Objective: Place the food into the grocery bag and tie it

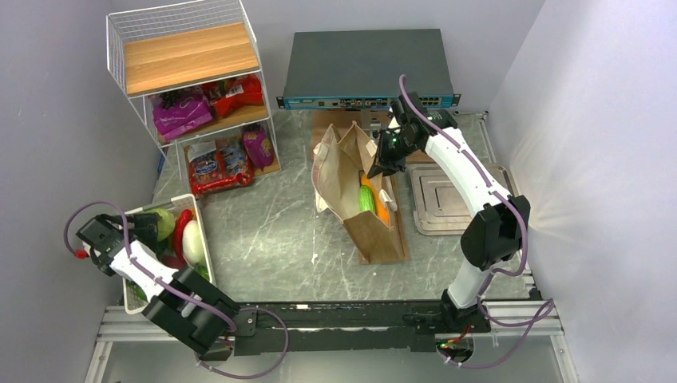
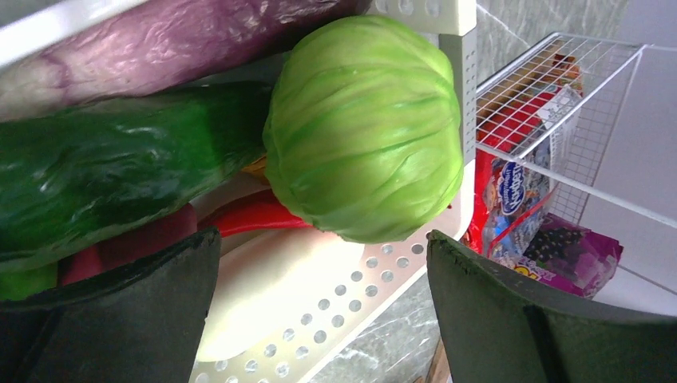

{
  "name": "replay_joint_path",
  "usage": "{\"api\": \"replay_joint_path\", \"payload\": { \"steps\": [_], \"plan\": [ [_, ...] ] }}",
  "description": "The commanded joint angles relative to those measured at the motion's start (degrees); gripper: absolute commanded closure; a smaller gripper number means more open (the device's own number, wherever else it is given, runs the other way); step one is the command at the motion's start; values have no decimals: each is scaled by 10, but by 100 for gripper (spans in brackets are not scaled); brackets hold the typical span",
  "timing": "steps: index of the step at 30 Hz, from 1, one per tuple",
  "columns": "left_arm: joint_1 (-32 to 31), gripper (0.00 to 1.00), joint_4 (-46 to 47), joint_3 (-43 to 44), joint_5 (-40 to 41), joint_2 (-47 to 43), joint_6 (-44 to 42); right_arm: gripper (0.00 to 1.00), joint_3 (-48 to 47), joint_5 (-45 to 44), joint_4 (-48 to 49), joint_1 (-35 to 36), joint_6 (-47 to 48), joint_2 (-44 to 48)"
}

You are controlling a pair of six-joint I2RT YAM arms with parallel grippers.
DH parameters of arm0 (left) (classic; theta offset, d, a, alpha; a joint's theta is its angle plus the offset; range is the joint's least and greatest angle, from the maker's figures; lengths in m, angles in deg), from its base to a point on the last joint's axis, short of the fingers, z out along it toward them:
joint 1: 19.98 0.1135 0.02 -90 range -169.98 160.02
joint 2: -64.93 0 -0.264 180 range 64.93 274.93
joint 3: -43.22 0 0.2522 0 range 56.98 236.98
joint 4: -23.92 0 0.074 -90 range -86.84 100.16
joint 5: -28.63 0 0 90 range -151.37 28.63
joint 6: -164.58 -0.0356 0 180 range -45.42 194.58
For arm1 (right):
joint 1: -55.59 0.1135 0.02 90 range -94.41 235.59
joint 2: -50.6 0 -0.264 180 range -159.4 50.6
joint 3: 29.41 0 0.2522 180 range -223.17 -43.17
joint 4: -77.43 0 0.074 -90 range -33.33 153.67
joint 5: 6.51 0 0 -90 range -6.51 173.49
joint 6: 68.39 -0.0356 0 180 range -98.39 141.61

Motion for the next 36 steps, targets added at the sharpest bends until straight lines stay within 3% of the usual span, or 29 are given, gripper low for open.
{"api": "replay_joint_path", "payload": {
  "steps": [1,7,10,15,18,20,31,36],
  "plan": [
    [10,1,54,13,-36,18,22,100,-6,13,-18,3,15,-4],
    [11,2,72,25,-40,49,25,100,8,12,-12,3,13,2],
    [11,8,90,20,-47,57,29,100,7,13,-12,3,12,2],
    [11,28,122,11,-69,63,23,100,12,7,-10,2,11,8],
    [11,48,126,8,-79,61,17,100,13,4,-9,2,10,12],
    [11,57,120,11,-85,57,13,100,13,3,-7,3,8,13],
    [8,67,38,18,-89,24,14,100,23,9,9,3,1,27],
    [4,78,-40,101,-73,51,16,100,31,13,11,1,6,32]
  ]
}}
